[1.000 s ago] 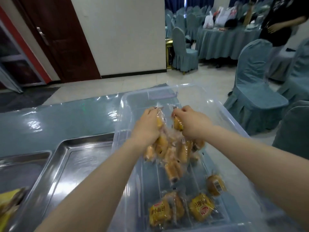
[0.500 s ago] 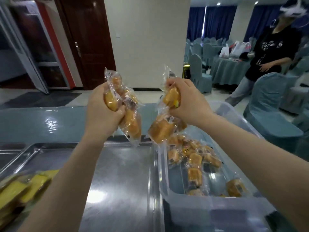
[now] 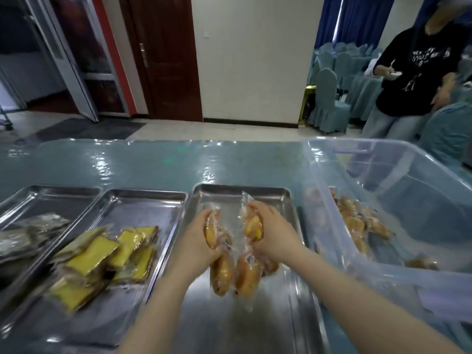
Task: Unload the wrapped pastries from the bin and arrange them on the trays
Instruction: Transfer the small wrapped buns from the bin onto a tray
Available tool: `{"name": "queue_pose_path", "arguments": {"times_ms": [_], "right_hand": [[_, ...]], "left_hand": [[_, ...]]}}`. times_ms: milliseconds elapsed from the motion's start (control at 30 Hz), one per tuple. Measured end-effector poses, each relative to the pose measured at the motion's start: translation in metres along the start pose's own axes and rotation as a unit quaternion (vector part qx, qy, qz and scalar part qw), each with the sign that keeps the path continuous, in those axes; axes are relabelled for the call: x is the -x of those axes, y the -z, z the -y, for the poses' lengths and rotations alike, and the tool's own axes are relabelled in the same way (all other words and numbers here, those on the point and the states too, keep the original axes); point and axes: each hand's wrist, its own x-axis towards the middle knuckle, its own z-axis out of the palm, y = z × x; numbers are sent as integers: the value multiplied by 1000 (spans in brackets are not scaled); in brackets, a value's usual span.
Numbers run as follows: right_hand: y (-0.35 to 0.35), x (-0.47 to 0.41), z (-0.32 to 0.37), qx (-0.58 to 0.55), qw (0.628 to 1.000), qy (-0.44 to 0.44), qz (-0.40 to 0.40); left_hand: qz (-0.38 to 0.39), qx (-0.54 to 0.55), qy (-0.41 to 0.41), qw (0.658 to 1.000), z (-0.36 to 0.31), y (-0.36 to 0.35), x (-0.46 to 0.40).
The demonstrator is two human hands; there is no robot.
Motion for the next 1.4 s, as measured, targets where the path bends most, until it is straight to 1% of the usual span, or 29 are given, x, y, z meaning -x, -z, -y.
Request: {"name": "queue_pose_path", "arguments": {"times_ms": [67,100,167,233,267,333,467,567,600,733,833,933,1033,1167,1300,1400], "right_hand": [[-22,7,-8,-6,999,-38,6],[-31,10,-11,-17,999,-46,7],[-43,17,-14,-66,996,-51,27],[-48,23,-15,-143,985,-61,76],[-49,25,-15,-168,978,-71,97],[-49,27,-14,-178,974,-82,112],[-39,26,-8,-169,980,-84,69],[-21,27,0,-121,989,-78,30],[-13,27,3,-110,991,-73,20],[27,27,17,-77,997,-17,-6],[65,25,25,-45,997,37,-47],[104,24,21,-40,994,54,-86],[139,27,2,-56,992,43,-104],[183,36,-46,-20,994,5,-108],[222,37,-108,44,996,-45,-67],[244,27,-156,77,994,-74,-19]], "left_hand": [[57,-28,5,998,21,-7,7],[97,-36,-1,995,32,-10,9],[201,-60,-14,978,47,-15,13],[276,-116,-21,954,58,-16,18],[294,-143,-21,945,62,-15,20],[307,-163,-12,938,65,-14,21],[284,-123,-9,951,59,-9,16],[268,-7,1,963,47,-8,11],[255,17,1,967,41,-7,10],[188,35,-48,980,7,-3,-1],[147,57,-79,984,-29,-2,-11],[116,73,-116,984,-67,-4,-22],[104,108,-136,979,-100,-15,-34],[101,137,-137,976,-135,-47,-49],[81,115,-156,978,-171,-90,-68],[46,126,-142,981,-194,-120,-85]]}}
